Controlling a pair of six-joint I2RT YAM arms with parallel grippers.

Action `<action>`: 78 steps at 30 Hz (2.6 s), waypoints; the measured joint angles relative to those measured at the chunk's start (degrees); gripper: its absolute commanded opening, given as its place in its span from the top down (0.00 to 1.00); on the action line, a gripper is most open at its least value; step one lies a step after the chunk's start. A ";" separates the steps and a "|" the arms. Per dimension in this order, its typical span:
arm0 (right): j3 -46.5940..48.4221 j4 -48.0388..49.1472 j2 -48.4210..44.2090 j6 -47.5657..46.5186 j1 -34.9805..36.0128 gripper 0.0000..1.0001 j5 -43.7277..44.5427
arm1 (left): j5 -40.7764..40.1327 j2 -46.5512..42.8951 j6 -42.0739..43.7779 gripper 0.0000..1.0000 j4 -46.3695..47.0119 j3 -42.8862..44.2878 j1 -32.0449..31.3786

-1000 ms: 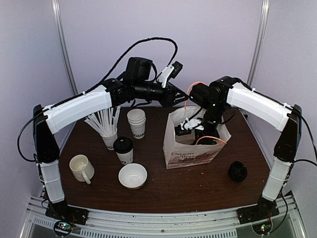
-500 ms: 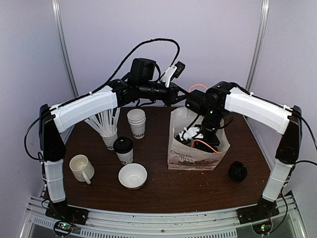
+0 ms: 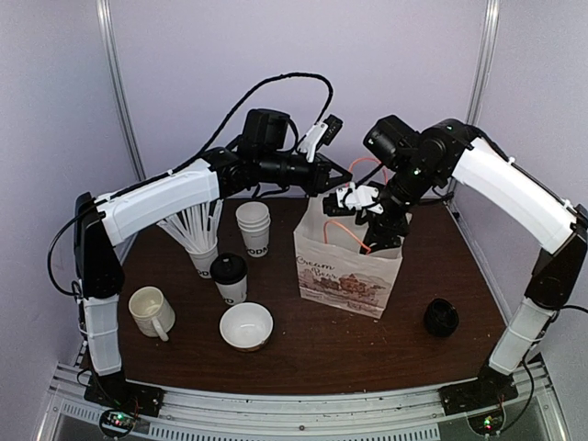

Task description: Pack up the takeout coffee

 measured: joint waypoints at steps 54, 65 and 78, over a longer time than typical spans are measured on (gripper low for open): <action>-9.46 9.81 -13.44 14.80 -29.79 0.15 -18.93 | -31.23 -8.87 -2.78 0.02 -68.00 -5.55 5.35; -9.53 9.81 -13.42 14.73 -29.79 0.16 -20.11 | -31.19 -6.45 -2.93 0.03 -65.94 -7.17 7.74; -9.53 9.79 -12.74 14.53 -29.79 0.16 -20.28 | -30.53 -3.80 -2.08 0.05 -62.29 -10.54 8.96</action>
